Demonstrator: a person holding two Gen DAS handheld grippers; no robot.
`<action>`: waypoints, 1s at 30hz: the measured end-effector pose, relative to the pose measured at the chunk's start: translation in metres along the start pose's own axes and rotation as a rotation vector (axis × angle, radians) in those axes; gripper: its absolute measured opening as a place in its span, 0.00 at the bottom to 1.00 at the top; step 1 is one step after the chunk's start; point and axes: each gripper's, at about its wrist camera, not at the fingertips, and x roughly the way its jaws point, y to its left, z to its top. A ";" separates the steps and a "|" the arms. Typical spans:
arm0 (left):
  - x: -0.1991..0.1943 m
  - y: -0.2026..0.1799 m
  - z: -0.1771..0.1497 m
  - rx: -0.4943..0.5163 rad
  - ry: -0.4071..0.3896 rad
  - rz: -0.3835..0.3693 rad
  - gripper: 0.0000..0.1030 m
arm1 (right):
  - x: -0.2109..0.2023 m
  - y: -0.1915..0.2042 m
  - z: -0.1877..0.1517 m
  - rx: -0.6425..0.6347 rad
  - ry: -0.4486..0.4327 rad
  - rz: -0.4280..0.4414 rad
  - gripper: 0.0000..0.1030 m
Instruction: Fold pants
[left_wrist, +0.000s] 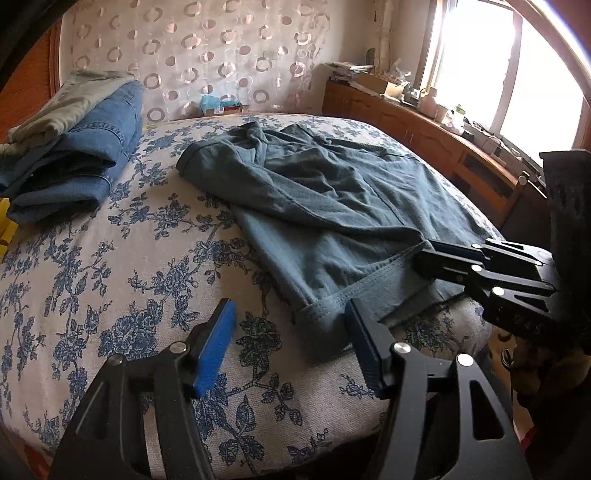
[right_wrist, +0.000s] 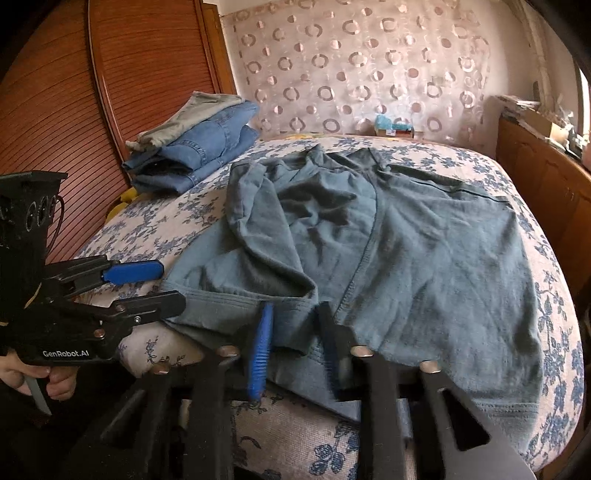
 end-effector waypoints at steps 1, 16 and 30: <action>0.000 0.000 0.000 -0.002 -0.001 0.000 0.61 | -0.001 0.002 0.000 -0.004 -0.009 0.005 0.12; -0.021 -0.004 0.011 -0.006 -0.057 0.003 0.61 | -0.043 0.004 -0.001 -0.047 -0.128 -0.043 0.08; -0.017 -0.024 0.038 0.046 -0.076 -0.025 0.61 | -0.080 -0.007 -0.021 -0.012 -0.171 -0.123 0.08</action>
